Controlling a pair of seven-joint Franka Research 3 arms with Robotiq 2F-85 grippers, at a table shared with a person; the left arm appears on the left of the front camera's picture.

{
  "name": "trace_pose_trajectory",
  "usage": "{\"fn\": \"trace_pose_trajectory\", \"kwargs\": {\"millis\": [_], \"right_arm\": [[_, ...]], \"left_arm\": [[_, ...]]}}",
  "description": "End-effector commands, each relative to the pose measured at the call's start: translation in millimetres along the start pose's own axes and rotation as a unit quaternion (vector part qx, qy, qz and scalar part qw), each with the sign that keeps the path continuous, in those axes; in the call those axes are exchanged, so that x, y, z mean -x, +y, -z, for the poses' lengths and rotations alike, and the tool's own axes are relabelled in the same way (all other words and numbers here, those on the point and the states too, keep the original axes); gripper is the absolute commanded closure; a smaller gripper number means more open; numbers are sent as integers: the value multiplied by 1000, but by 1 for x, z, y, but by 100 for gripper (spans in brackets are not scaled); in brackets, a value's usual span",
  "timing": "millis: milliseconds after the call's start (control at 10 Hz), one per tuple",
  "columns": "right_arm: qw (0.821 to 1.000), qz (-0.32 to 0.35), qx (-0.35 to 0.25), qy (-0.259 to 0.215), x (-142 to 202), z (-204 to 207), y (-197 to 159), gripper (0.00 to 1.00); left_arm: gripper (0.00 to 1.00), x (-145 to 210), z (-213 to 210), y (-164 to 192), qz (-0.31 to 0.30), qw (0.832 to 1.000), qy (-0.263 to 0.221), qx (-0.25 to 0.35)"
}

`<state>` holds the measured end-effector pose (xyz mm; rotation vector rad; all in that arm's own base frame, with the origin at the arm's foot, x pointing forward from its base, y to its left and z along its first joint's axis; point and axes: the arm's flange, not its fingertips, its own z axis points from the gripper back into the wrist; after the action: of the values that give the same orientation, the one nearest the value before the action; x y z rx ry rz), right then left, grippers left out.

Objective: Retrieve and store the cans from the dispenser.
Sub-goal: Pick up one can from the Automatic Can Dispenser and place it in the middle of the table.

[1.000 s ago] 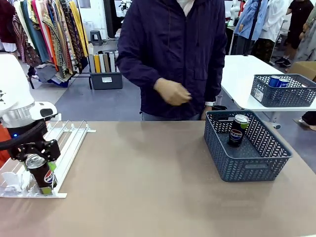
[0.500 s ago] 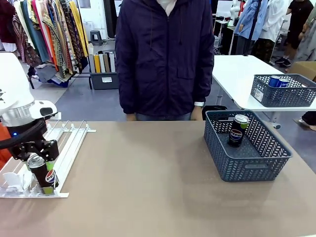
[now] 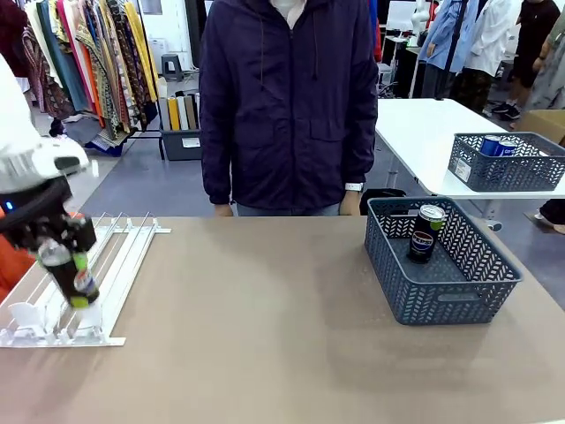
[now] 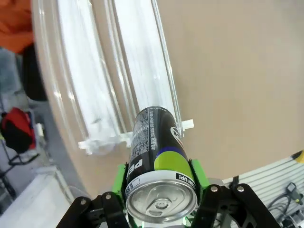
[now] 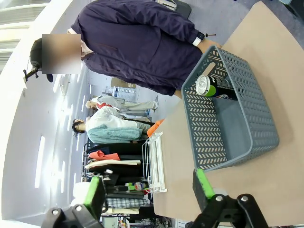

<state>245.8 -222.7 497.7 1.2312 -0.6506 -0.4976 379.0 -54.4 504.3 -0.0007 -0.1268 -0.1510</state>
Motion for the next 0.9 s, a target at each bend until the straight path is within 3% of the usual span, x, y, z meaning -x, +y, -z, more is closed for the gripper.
{"fn": "trace_pose_trajectory", "kwargs": {"millis": [0,200,500,600,800], "right_arm": [[1000,-12,-16,-7,-1,2,1,0],[1000,-12,-16,-7,-1,2,1,0],[1000,-12,-16,-7,-1,2,1,0],[1000,-12,-16,-7,-1,2,1,0],[1000,-12,-16,-7,-1,2,1,0]], "left_arm": [[100,9,-72,-9,8,998,-62,-30],[100,33,-121,-11,22,993,-113,-8],[100,58,-128,12,41,991,-91,86],[100,48,-143,-12,27,993,-116,5],[100,48,-143,-12,27,993,-116,5]]}}
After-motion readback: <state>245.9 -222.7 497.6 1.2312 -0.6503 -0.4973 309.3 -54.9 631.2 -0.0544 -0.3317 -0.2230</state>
